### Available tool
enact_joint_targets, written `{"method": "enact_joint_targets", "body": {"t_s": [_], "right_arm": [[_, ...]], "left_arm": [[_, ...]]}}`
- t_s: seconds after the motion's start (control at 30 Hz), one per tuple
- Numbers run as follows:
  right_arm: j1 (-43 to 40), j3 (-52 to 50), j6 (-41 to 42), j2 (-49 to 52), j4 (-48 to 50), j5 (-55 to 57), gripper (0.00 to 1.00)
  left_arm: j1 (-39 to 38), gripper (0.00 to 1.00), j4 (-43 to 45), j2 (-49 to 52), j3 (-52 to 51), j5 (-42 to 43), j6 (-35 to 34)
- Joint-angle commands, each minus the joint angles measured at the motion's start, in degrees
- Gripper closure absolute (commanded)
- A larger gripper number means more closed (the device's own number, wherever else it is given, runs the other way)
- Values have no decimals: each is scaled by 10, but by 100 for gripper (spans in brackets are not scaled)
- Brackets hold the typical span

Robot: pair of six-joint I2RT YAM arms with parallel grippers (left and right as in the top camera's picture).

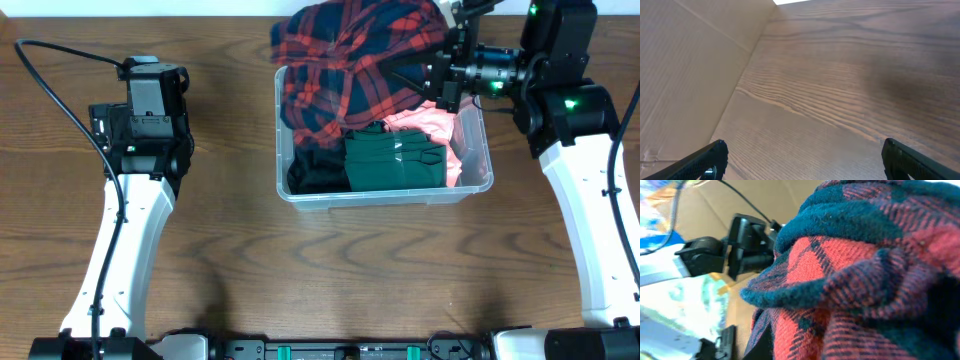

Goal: Pack container
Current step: 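Lift the plaid shirt and carry it over the container, then lower the plaid shirt into the container and release it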

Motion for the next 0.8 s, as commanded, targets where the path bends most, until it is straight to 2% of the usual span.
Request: {"method": "enact_joint_targets", "body": {"t_s": [0.0, 0.2, 0.4, 0.77], "right_arm": [[14, -8, -25, 0, 5, 38, 99], [34, -16, -21, 25, 22, 48, 99], [47, -16, 33, 49, 71, 46, 99], [57, -16, 49, 99, 58, 47, 99]], "left_arm": [[2, 2, -2, 3, 10, -5, -1], [2, 2, -2, 3, 10, -5, -1], [2, 2, -2, 3, 10, -5, -1], [2, 2, -2, 3, 10, -5, -1]]}}
